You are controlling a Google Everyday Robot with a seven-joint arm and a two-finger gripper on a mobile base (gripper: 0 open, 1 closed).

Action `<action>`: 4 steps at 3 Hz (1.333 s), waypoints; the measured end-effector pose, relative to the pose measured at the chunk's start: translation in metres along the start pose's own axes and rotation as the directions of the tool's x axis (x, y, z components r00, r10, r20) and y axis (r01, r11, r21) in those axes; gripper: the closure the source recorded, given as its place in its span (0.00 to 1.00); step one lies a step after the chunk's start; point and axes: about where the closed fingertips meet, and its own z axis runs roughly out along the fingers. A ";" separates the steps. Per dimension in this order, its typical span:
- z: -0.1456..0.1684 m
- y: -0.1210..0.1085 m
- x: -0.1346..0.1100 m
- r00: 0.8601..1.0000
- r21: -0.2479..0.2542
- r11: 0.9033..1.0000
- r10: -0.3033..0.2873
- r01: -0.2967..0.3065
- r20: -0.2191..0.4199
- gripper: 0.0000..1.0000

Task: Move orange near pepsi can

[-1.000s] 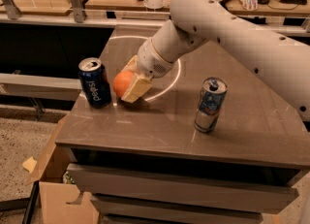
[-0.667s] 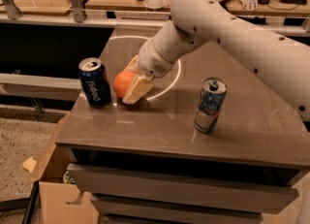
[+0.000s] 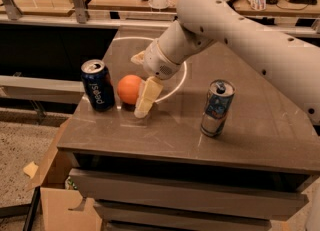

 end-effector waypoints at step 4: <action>-0.107 -0.105 0.081 0.974 0.379 0.924 0.119 -0.038 -0.192 0.00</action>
Offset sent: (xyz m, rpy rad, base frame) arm 0.0488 -0.0571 0.0088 -0.0644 -0.0788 -0.1551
